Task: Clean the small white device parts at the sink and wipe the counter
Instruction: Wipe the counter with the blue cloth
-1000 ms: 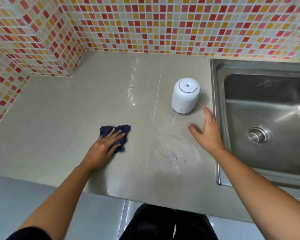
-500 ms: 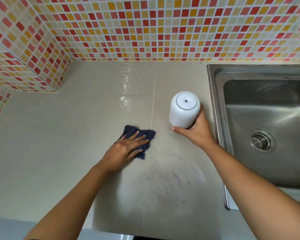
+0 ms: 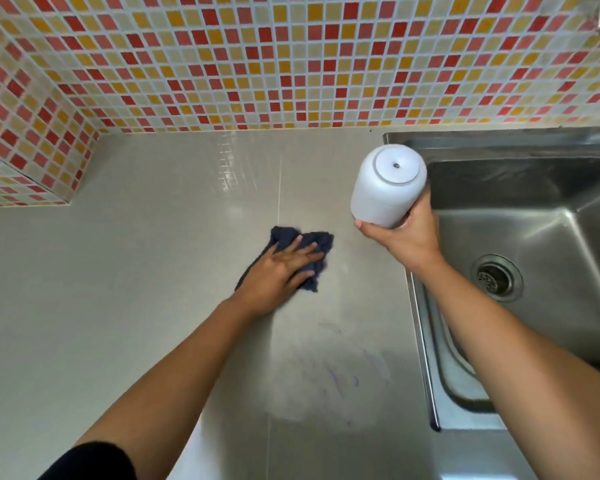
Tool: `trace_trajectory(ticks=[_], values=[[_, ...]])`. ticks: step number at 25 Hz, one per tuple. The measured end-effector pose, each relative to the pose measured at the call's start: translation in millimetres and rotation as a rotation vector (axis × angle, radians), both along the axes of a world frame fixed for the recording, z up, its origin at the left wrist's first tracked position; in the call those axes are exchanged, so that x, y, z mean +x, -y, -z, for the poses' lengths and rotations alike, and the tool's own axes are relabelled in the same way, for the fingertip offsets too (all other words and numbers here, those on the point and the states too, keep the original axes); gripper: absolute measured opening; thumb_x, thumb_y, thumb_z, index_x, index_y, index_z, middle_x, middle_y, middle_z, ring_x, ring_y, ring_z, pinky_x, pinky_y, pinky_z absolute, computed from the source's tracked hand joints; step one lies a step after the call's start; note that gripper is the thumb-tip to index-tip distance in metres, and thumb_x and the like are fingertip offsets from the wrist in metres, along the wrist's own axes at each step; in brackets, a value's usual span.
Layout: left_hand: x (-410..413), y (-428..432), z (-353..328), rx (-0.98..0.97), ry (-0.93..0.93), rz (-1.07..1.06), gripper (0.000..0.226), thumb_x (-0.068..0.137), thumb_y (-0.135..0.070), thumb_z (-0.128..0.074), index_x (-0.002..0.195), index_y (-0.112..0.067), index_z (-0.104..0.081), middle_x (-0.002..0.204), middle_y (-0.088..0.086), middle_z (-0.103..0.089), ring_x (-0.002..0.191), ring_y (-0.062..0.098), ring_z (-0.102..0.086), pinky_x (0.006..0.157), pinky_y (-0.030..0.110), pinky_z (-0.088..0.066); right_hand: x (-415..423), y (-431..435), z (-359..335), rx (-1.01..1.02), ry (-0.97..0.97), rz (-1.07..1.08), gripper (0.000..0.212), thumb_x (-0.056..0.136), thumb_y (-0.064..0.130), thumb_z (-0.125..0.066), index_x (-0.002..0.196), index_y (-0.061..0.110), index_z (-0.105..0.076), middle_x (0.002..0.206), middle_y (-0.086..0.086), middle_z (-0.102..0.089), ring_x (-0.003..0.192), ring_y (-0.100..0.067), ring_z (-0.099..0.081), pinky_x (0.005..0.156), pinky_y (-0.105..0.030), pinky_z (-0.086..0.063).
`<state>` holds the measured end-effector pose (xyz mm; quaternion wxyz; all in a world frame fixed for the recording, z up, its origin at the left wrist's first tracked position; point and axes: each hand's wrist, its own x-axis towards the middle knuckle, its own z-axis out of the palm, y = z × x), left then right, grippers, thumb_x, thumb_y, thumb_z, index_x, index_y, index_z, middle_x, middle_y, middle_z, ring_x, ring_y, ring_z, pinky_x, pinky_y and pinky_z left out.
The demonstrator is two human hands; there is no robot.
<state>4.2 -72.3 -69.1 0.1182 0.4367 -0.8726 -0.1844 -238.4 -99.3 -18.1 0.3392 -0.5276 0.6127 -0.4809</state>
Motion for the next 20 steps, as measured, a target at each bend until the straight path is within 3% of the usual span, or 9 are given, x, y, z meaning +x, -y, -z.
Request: trace_trajectory(ticks=[2, 4, 6, 8, 12, 16, 18, 20], values=[[25, -6, -1, 0.013, -0.018, 0.099, 0.052, 0.097, -0.046, -0.032, 0.127, -0.013, -0.058, 0.137, 0.004, -0.053, 0.135, 0.015, -0.035, 0.108, 0.027, -0.024, -10, 0, 1, -0.002, -0.030, 0.000, 0.094, 0.053, 0.018, -0.089, 0.121, 0.044, -0.030, 0.113, 0.032, -0.047, 0.105, 0.009, -0.048, 0.092, -0.015, -0.040], [50, 24, 0, -0.002, -0.034, -0.071, 0.057, 0.095, -0.051, -0.031, 0.130, -0.014, -0.055, 0.140, 0.005, -0.051, 0.136, 0.016, -0.033, 0.110, 0.033, -0.028, -20, -1, 4, -0.001, -0.041, 0.008, 0.093, 0.053, 0.017, -0.089, 0.121, 0.042, -0.030, 0.112, 0.035, -0.046, 0.100, 0.015, -0.049, 0.090, -0.011, -0.039], [45, 66, -2, -0.016, -0.024, -0.299, 0.047, 0.095, -0.040, -0.038, 0.132, -0.015, -0.054, 0.143, 0.007, -0.048, 0.136, 0.024, -0.038, 0.107, 0.039, -0.034, -29, -2, 3, -0.007, -0.054, 0.035, 0.094, 0.053, 0.017, -0.089, 0.122, 0.040, -0.030, 0.110, 0.035, -0.046, 0.098, 0.019, -0.049, 0.087, -0.007, -0.039], [3, 96, -1, -0.061, 0.013, -0.351, 0.037, 0.098, -0.025, -0.043, 0.132, -0.015, -0.053, 0.145, 0.008, -0.045, 0.133, 0.025, -0.042, 0.105, 0.035, -0.032, -37, -2, 0, -0.016, -0.068, 0.051, 0.095, 0.052, 0.020, -0.089, 0.123, 0.041, -0.029, 0.109, 0.036, -0.046, 0.098, 0.016, -0.049, 0.086, -0.007, -0.039], [-81, 88, 6, -0.050, 0.016, -0.055, 0.046, 0.095, -0.035, -0.036, 0.133, -0.016, -0.052, 0.144, 0.006, -0.047, 0.136, 0.024, -0.036, 0.107, 0.038, -0.027, -44, 1, -6, -0.039, -0.112, 0.047, 0.094, 0.053, 0.023, -0.089, 0.126, 0.037, -0.031, 0.106, 0.037, -0.045, 0.097, 0.015, -0.046, 0.079, 0.003, -0.035], [-60, 25, 3, 0.015, 0.016, 0.345, 0.047, 0.095, -0.041, -0.039, 0.132, -0.015, -0.054, 0.139, 0.002, -0.053, 0.137, 0.023, -0.037, 0.109, 0.034, -0.025, -45, 2, -5, -0.033, -0.085, 0.041, 0.096, 0.054, 0.022, -0.088, 0.131, 0.031, -0.031, 0.108, 0.034, -0.045, 0.101, 0.012, -0.045, 0.081, -0.001, -0.037], [-10, 26, 5, 0.028, -0.013, 0.323, 0.048, 0.097, -0.045, -0.036, 0.130, -0.017, -0.056, 0.137, -0.001, -0.054, 0.138, 0.018, -0.035, 0.110, 0.034, -0.028, -44, 1, -2, -0.016, -0.072, 0.031, 0.095, 0.054, 0.021, -0.088, 0.128, 0.035, -0.031, 0.109, 0.034, -0.045, 0.099, 0.013, -0.047, 0.081, -0.003, -0.037], [32, 56, 3, 0.009, -0.040, 0.097, 0.050, 0.096, -0.050, -0.035, 0.128, -0.019, -0.057, 0.137, 0.001, -0.053, 0.136, 0.017, -0.037, 0.109, 0.036, -0.033, -41, -1, 0, -0.003, -0.055, 0.022, 0.094, 0.053, 0.018, -0.088, 0.123, 0.040, -0.030, 0.108, 0.035, -0.046, 0.096, 0.018, -0.049, 0.080, -0.002, -0.037]])
